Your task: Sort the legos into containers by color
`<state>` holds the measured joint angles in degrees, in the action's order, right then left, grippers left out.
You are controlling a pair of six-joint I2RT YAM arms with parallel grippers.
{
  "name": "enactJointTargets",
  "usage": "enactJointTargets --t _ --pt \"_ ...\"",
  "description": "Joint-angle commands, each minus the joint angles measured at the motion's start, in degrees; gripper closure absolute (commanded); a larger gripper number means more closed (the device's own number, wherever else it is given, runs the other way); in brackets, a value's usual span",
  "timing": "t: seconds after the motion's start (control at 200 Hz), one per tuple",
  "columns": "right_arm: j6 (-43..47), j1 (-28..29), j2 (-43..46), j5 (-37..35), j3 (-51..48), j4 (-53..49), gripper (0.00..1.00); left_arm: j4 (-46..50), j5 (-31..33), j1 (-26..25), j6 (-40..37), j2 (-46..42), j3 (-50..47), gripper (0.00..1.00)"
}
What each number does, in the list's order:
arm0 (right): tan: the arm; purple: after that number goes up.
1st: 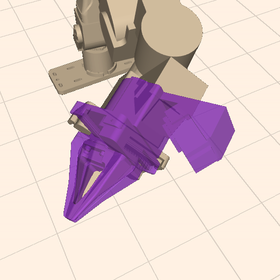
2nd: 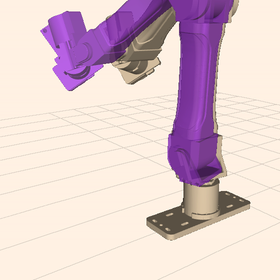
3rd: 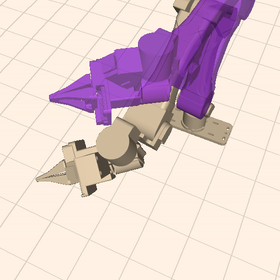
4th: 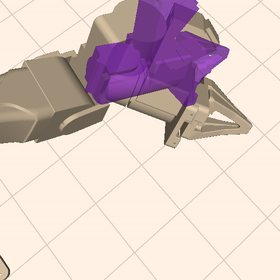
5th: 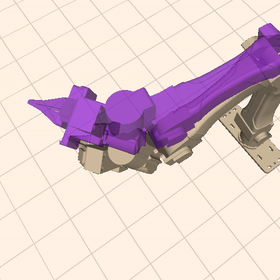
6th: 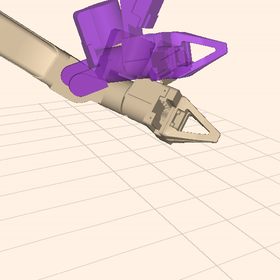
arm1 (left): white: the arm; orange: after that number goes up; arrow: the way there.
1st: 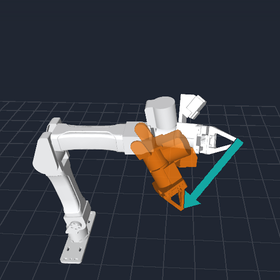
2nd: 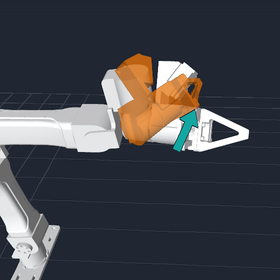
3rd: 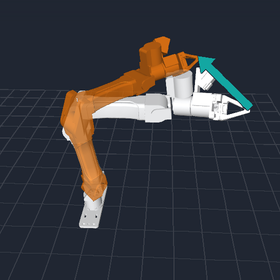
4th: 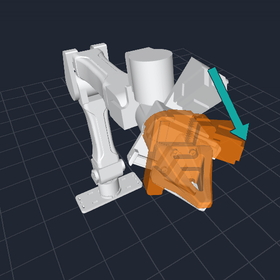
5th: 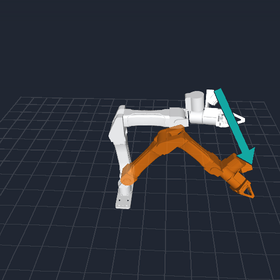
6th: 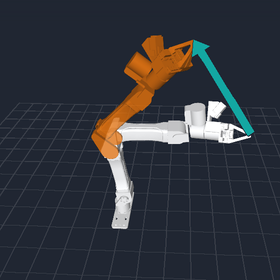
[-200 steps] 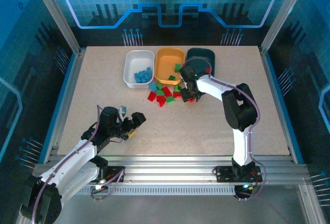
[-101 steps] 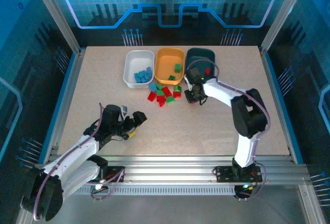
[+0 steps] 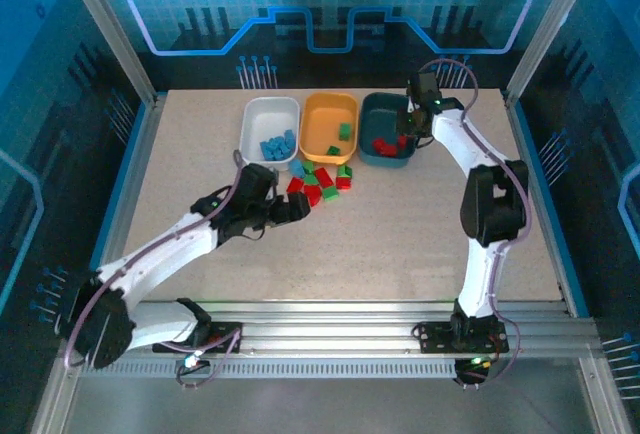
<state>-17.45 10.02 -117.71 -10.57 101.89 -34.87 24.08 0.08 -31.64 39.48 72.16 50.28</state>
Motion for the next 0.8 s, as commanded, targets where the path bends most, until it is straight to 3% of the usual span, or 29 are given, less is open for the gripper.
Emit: enactJointTargets --t 0.0,0.115,0.23,0.355,0.555,0.79 --pt "-0.45 0.29 -3.98 3.43 6.1 -5.21 0.58 4.99 7.25 -0.18 -8.32 6.98 6.15 0.16" --pt "-0.56 -0.09 -4.64 4.69 8.03 -5.72 0.46 5.17 10.72 0.83 -11.85 13.68 10.12 0.22" --pt "-1.17 0.04 0.65 4.98 3.62 -3.54 0.39 2.85 11.07 2.75 -14.49 17.97 11.9 0.26" --pt "-3.65 0.5 11.07 5.8 -8.08 1.19 0.37 1.4 11.11 3.85 -17.49 22.64 14.97 0.36" --pt "-7.88 3.01 28.94 7.97 -31.55 10.5 0.34 -0.97 7.84 3.2 -18.09 27.75 18.56 0.38" --pt "-11.22 3.99 38.91 6.56 -46.96 14.4 0.35 -1.6 5.7 -0.4 -16.5 32.8 22.53 0.44"
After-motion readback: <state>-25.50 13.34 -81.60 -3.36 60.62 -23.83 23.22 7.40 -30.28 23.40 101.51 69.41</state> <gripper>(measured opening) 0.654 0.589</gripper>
